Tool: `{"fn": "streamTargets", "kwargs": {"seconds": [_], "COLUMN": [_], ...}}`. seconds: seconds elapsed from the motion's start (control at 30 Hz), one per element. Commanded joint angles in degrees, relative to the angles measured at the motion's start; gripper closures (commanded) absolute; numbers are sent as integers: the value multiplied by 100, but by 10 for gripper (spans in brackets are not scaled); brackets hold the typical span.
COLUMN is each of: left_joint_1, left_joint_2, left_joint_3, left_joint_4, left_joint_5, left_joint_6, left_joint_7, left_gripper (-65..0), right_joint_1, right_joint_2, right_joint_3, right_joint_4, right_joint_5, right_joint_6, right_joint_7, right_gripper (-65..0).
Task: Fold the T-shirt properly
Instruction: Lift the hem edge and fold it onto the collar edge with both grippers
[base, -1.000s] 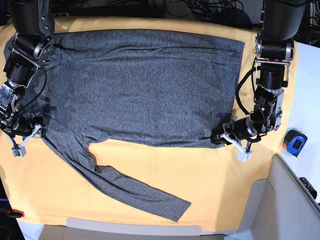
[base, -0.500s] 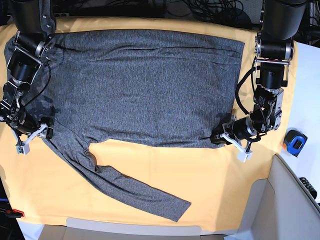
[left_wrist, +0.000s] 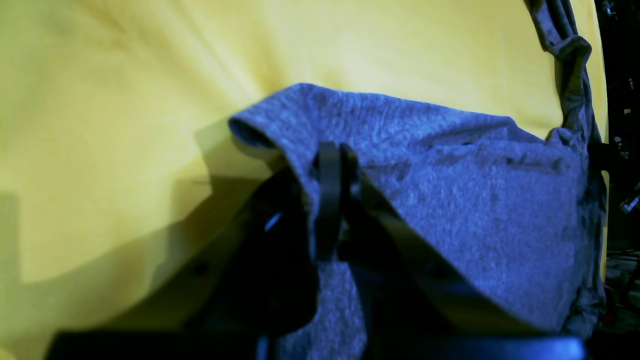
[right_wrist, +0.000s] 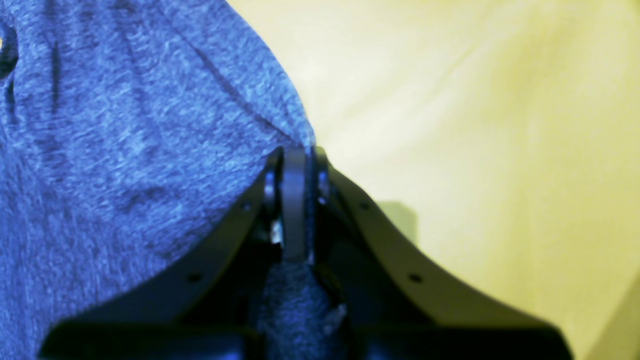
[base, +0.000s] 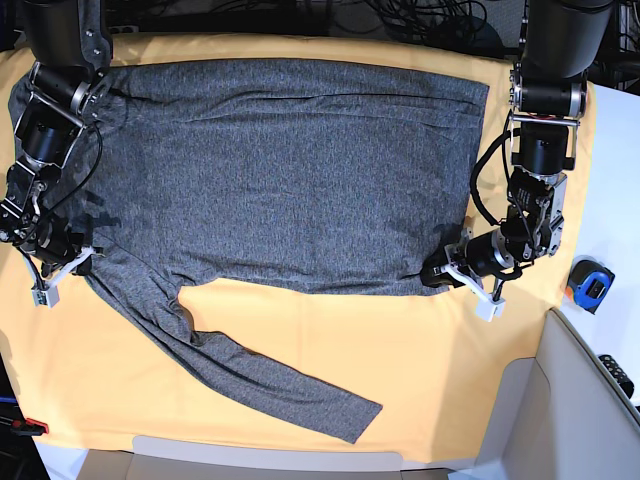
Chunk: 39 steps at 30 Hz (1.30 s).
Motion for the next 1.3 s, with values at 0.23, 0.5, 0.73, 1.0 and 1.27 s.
{"fn": "streamTargets", "kwargs": {"seconds": [0.23,0.5,0.73,1.0,1.27], "left_joint_1": [125,520,872,1426,2314], "left_joint_2": [-75,-93,-304,-313,-313], "left_joint_3": [-56,-56,-284,-900,-1533], "left_joint_4": [717,1878,2818,3609,4858], "left_joint_5": [84,84,84,84,102], "left_joint_6": [-2,-2,-2,-2,-2], "left_joint_7": [105,105,140,413,703], "left_gripper": [0,0,0,0,0], "right_joint_1": [84,-391,-1041,-1718,-2351], "right_joint_2": [53,88,88,88,53], "right_joint_3": [0,27,44,62,651], "right_joint_4": [491,1502,2557,3612,4315], "right_joint_5": [-30,-30,-21,-13,-13], "right_joint_6": [54,54,54,54,54], "right_joint_7": [-122,-131,-131,-122,-122], "right_gripper": [0,0,0,0,0]}}
